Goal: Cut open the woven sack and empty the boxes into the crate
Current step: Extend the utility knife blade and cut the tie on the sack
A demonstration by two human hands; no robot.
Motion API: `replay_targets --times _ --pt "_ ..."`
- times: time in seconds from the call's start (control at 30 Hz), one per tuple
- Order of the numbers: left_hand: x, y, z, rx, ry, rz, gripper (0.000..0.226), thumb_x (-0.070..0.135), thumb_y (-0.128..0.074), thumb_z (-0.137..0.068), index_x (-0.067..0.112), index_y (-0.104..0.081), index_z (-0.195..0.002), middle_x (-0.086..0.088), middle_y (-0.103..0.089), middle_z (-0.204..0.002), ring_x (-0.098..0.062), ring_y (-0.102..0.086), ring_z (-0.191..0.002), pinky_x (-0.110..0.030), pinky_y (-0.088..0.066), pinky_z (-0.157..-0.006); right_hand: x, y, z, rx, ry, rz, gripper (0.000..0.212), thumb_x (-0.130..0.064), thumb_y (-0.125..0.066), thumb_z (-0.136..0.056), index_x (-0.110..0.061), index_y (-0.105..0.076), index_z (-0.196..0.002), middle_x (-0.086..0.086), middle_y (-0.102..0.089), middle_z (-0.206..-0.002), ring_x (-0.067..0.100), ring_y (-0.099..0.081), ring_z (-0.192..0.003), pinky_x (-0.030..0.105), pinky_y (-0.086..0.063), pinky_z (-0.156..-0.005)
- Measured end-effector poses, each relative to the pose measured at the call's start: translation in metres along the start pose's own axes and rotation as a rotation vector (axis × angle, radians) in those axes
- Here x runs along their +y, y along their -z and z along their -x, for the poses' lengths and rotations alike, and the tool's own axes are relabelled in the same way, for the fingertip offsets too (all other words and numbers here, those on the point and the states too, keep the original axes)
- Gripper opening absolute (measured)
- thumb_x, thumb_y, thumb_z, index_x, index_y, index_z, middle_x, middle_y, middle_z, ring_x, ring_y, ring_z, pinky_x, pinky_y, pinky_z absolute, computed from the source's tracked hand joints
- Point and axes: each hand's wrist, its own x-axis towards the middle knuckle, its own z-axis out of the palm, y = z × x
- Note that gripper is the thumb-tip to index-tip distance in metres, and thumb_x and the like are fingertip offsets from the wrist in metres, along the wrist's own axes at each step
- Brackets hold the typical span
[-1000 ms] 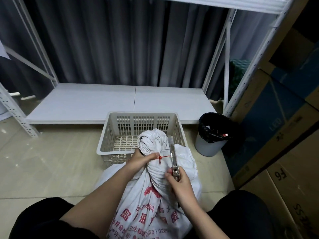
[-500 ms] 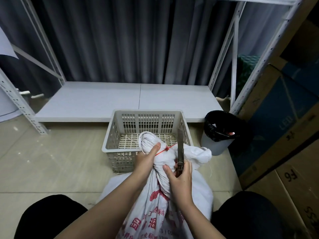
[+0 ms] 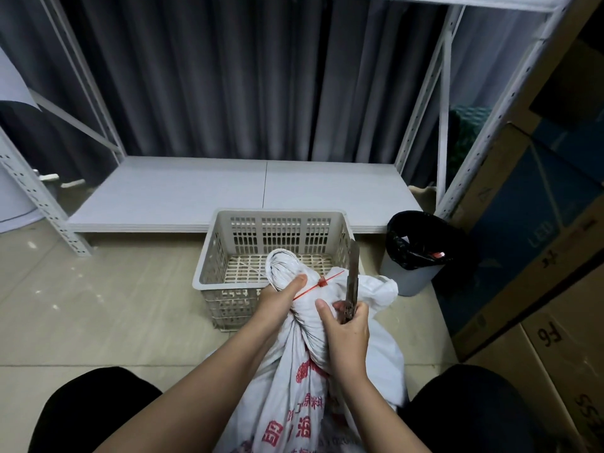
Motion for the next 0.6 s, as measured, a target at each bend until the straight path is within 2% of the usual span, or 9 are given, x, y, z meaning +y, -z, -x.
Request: replay_targets --times 0.13,0.23,0.33,0.37,0.43,0.47,0.53,0.6 --pt "0.000 0.002 -0.003 0.008 -0.028 -0.056 0.020 0.030 -0.073 -0.080 0.014 -0.071 -0.092 -0.007 -0.074 -0.095 -0.022 -0.070 -0.089 -0.032 -0.054 -0.085 0.002 0.000 -0.004 -0.038 -0.032 0.016 0.038 -0.042 -0.074 -0.076 -0.018 -0.046 -0.085 -0.005 -0.057 -0.081 0.019 -0.057 -0.078 0.037 -0.046 -0.076" --pt "-0.002 0.000 -0.006 0.036 -0.072 -0.061 0.030 0.034 -0.074 -0.078 0.012 -0.072 -0.098 -0.005 -0.074 -0.097 -0.021 -0.069 -0.092 -0.033 -0.053 -0.089 0.001 0.011 0.002 -0.076 0.049 -0.133 0.035 -0.056 -0.054 -0.080 -0.022 -0.047 -0.086 -0.002 -0.055 -0.082 0.017 -0.052 -0.078 0.037 -0.044 -0.076" --pt "-0.002 0.001 -0.008 0.011 -0.065 -0.062 0.031 0.036 -0.075 -0.076 0.013 -0.072 -0.097 -0.005 -0.073 -0.099 -0.021 -0.069 -0.094 -0.037 -0.053 -0.093 -0.005 0.042 0.006 -0.043 0.213 -0.116 0.038 -0.060 -0.039 -0.080 -0.024 -0.048 -0.083 -0.005 -0.050 -0.072 0.012 -0.046 -0.067 0.026 -0.038 -0.064" --pt "-0.002 0.002 -0.008 0.009 -0.055 -0.059 0.029 0.035 -0.075 -0.077 0.013 -0.072 -0.095 -0.006 -0.073 -0.099 -0.022 -0.069 -0.095 -0.037 -0.053 -0.093 -0.008 0.054 0.006 -0.089 0.243 -0.086 0.040 -0.062 -0.041 -0.079 -0.023 -0.050 -0.081 -0.009 -0.047 -0.064 0.009 -0.043 -0.060 0.022 -0.036 -0.057" --pt "-0.003 0.005 -0.009 0.005 -0.050 -0.058 0.030 0.040 -0.076 -0.073 0.016 -0.071 -0.090 -0.004 -0.074 -0.097 -0.022 -0.069 -0.093 -0.039 -0.053 -0.093 -0.011 0.075 0.008 -0.301 0.201 -0.078 0.053 -0.068 -0.051 -0.077 -0.015 -0.055 -0.081 -0.008 -0.042 -0.053 0.006 -0.037 -0.046 0.017 -0.031 -0.045" --pt "-0.003 0.006 -0.009 -0.001 -0.048 -0.066 0.032 0.043 -0.076 -0.071 0.016 -0.072 -0.088 -0.003 -0.074 -0.095 -0.022 -0.070 -0.091 -0.040 -0.053 -0.093 -0.013 0.083 0.010 -0.421 0.139 -0.093 0.055 -0.064 -0.053 -0.079 -0.009 -0.056 -0.083 -0.007 -0.041 -0.050 0.006 -0.035 -0.041 0.016 -0.029 -0.040" --pt "-0.002 0.006 -0.009 -0.017 -0.040 -0.088 0.033 0.045 -0.075 -0.072 0.016 -0.072 -0.087 -0.003 -0.075 -0.093 -0.023 -0.070 -0.089 -0.042 -0.053 -0.092 -0.014 0.092 0.016 -0.590 0.033 -0.062 0.038 -0.041 -0.052 -0.092 -0.004 -0.058 -0.083 -0.001 -0.044 -0.047 0.010 -0.034 -0.034 0.017 -0.027 -0.036" --pt "0.000 0.006 -0.008 -0.024 -0.048 -0.089 0.039 0.048 -0.075 -0.069 0.015 -0.073 -0.090 -0.002 -0.075 -0.092 -0.023 -0.070 -0.089 -0.043 -0.053 -0.093 -0.012 0.091 0.022 -0.653 -0.039 0.033 0.029 -0.025 -0.047 -0.099 -0.006 -0.059 -0.081 0.003 -0.050 -0.051 0.012 -0.035 -0.032 0.018 -0.026 -0.035"
